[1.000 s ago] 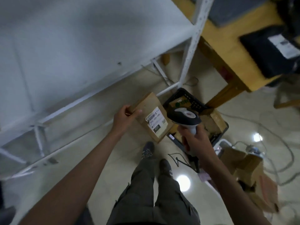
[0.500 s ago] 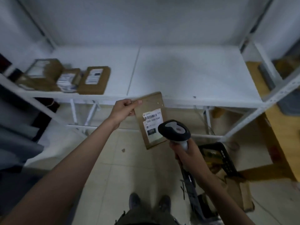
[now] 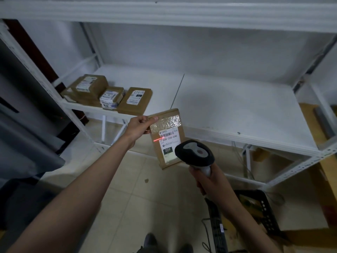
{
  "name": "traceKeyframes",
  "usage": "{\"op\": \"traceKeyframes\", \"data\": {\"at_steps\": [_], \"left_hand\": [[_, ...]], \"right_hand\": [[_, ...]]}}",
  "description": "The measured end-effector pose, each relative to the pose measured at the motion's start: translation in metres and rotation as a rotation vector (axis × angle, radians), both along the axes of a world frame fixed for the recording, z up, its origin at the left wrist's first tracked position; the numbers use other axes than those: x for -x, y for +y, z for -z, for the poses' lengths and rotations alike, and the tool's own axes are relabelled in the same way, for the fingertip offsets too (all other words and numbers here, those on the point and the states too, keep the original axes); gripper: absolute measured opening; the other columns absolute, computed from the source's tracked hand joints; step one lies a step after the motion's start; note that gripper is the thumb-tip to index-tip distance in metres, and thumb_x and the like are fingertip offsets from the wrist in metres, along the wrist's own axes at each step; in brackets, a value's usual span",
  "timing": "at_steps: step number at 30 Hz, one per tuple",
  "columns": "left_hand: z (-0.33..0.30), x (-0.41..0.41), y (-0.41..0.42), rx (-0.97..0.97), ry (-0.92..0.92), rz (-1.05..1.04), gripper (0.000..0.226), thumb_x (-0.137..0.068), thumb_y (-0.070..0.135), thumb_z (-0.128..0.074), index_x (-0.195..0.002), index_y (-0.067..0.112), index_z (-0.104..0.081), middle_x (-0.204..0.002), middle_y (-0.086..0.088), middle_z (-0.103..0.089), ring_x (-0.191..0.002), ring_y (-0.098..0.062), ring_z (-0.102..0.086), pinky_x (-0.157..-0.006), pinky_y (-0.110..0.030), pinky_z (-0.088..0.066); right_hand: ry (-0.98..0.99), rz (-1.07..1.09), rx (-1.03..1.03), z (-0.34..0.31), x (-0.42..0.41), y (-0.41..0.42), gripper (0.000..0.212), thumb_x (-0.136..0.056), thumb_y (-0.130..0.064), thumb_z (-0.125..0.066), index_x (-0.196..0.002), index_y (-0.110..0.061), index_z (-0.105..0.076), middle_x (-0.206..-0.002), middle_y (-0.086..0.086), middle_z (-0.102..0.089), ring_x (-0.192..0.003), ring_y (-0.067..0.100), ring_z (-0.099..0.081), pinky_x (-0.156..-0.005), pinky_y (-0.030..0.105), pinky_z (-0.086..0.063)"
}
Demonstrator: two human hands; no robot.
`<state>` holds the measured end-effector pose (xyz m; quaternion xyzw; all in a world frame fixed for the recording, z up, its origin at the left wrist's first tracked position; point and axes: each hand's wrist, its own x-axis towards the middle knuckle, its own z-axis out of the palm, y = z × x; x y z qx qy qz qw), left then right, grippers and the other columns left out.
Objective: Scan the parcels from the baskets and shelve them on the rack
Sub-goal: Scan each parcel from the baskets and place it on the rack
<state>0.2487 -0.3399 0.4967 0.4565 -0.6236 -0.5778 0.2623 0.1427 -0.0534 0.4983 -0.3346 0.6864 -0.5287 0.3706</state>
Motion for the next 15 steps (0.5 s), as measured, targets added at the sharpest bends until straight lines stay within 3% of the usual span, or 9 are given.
{"op": "traceKeyframes", "data": {"at_steps": [4,10,15], "left_hand": [[-0.001,0.000,-0.007,0.007,0.007,0.007,0.037,-0.086,0.033,-0.079,-0.069,0.020,-0.049,-0.093,-0.009,-0.074,-0.086,-0.017,-0.070,-0.062,-0.018,-0.056],[-0.001,-0.001,-0.018,0.026,-0.011,0.006,0.038,-0.085,0.033,-0.080,-0.071,0.018,-0.048,-0.101,-0.021,-0.069,-0.091,-0.021,-0.067,-0.082,-0.031,-0.059],[-0.006,-0.006,-0.030,0.033,0.038,-0.076,0.038,-0.078,0.027,-0.087,-0.077,0.019,-0.050,-0.101,-0.014,-0.065,-0.092,-0.021,-0.068,-0.070,-0.026,-0.057]], "right_hand": [[0.029,-0.026,0.004,-0.005,0.004,-0.010,0.017,-0.099,-0.029,-0.065,-0.091,-0.015,-0.058,-0.057,-0.004,-0.058,-0.050,0.008,-0.052,-0.048,0.023,-0.043],[0.028,-0.014,0.014,-0.005,0.017,-0.028,0.015,-0.097,-0.025,-0.066,-0.099,-0.012,-0.060,-0.058,0.000,-0.059,-0.049,0.010,-0.052,-0.048,0.026,-0.044],[-0.010,-0.022,0.053,-0.007,0.031,-0.051,0.010,-0.099,-0.022,-0.064,-0.101,-0.013,-0.059,-0.061,0.002,-0.058,-0.049,0.011,-0.051,-0.049,0.028,-0.043]]}}
